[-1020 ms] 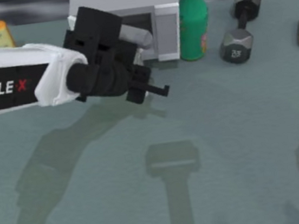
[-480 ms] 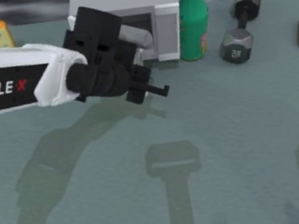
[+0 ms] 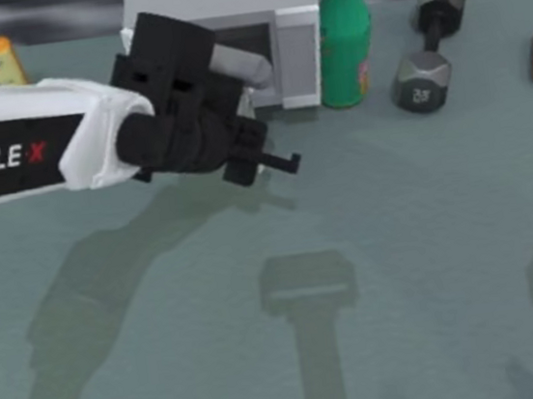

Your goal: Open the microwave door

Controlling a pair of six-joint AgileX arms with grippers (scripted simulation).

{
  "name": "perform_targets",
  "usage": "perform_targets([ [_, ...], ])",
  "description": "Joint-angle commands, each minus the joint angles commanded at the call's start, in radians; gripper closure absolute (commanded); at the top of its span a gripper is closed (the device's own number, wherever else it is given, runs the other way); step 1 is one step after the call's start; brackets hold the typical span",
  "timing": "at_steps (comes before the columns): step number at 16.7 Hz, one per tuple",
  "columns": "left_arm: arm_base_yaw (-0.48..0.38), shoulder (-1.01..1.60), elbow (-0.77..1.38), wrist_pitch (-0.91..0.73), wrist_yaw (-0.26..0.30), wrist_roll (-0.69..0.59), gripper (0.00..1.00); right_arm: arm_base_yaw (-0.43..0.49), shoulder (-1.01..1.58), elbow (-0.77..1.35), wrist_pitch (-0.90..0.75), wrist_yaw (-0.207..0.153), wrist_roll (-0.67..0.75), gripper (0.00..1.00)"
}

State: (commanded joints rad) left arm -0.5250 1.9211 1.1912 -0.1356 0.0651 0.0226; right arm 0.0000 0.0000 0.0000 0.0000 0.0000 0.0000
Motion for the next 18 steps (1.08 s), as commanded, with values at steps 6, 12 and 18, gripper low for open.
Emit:
perform_targets([
  [6, 0.033, -0.030, -0.033, 0.006, 0.051, 0.072, 1.00, 0.000, 0.000, 0.000, 0.000, 0.000, 0.000, 0.00],
  [12, 0.036, -0.032, -0.038, 0.006, 0.057, 0.080, 1.00, 0.000, 0.000, 0.000, 0.000, 0.000, 0.000, 0.00],
  [18, 0.036, -0.032, -0.038, 0.006, 0.057, 0.080, 1.00, 0.000, 0.000, 0.000, 0.000, 0.000, 0.000, 0.00],
])
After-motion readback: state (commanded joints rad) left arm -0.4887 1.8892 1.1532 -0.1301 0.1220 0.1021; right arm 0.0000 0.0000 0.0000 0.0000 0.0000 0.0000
